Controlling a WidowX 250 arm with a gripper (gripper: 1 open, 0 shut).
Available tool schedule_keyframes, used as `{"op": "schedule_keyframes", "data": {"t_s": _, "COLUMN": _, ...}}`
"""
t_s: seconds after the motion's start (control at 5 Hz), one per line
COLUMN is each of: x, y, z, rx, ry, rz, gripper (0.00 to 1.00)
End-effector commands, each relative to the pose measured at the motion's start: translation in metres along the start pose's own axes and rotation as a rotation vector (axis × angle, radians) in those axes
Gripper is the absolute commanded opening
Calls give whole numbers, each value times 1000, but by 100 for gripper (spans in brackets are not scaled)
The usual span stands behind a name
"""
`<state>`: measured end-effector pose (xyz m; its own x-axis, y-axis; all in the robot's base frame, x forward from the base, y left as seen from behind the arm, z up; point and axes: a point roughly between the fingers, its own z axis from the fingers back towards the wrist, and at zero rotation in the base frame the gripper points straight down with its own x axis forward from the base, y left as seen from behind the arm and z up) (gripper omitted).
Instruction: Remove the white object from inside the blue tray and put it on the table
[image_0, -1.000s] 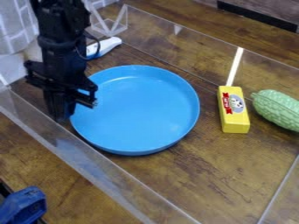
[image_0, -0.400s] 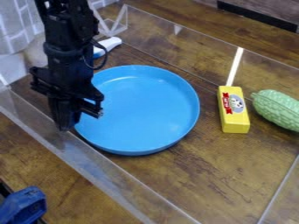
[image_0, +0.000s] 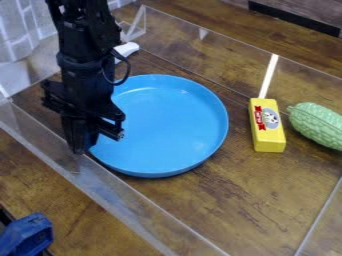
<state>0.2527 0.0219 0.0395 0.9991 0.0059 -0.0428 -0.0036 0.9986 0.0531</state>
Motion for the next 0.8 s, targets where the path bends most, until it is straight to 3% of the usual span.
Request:
{"op": "schedule_keyframes", "data": {"t_s": 0.0, "x": 6, "y": -8, "z": 15, "rx": 6, "ry": -59, "rz": -29, "gripper": 0}}
{"op": "schedule_keyframes", "data": {"t_s": 0.2, "x": 8, "y": -11, "z": 33, "rx": 28, "ry": -72, "rz": -50, "gripper": 0}}
{"op": "schedule_keyframes", "data": {"t_s": 0.6, "x": 22, "y": -29, "z": 92, "rx": 79, "ry": -128, "rz": -130, "gripper": 0}}
